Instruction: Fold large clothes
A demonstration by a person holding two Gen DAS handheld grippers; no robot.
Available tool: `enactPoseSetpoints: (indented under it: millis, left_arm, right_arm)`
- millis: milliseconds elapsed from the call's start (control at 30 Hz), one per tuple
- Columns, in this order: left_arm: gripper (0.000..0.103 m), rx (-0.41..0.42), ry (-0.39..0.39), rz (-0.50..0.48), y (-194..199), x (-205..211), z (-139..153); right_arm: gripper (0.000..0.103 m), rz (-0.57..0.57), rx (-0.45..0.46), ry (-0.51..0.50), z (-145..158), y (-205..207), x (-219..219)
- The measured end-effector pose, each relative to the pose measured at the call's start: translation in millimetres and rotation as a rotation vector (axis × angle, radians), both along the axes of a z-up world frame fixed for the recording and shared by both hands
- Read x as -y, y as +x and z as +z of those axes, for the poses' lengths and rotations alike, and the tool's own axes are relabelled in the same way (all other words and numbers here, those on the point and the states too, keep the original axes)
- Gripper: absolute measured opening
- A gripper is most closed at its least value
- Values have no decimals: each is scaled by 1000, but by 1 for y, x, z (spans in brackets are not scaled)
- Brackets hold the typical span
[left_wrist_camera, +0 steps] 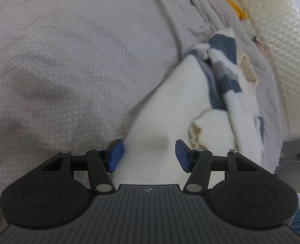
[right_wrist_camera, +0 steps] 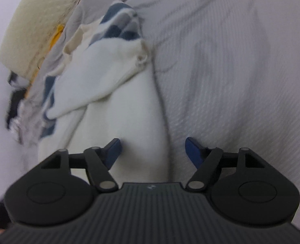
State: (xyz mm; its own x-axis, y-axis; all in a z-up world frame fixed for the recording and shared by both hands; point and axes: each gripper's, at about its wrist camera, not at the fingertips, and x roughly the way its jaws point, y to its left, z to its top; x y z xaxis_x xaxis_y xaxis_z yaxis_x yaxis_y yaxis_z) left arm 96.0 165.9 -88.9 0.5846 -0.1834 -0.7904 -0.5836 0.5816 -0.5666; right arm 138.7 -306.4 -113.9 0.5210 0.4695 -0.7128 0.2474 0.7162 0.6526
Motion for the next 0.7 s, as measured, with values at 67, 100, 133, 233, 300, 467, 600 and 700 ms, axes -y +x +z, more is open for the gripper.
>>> enactPoseSetpoints:
  millis: [67,100,133,233,300,467,600,700]
  left_arm:
    - [63,-13,-3,-7,8,2,-9]
    - [67,-13,-15,-11,10,2,-14]
    - [68,-15,-24,-12,12,2,-19]
    - [68,-9,-50,24,11,-4,-25]
    - [68,-5,-68,27,13,-5,-28]
    - [75,87,-154,-29,15,1,-25]
    - [75,231,-243,-140,13,15,-11]
    - [76,333,-265,-204,6,26,2]
  right_arm:
    - [83,5,1,40,-3,4,-3]
    - [83,0,6,63,-3,4,-4]
    - [84,-7,8,94,-5,5,-3]
    - [83,-50,9,182,-8,5,3]
    - [84,-82,18,246,-11,3,8]
    - [84,-105,70,367,-8,3,9]
    - [84,-86,118,414,0,3,6]
    - [84,-85,141,441,6,3,6]
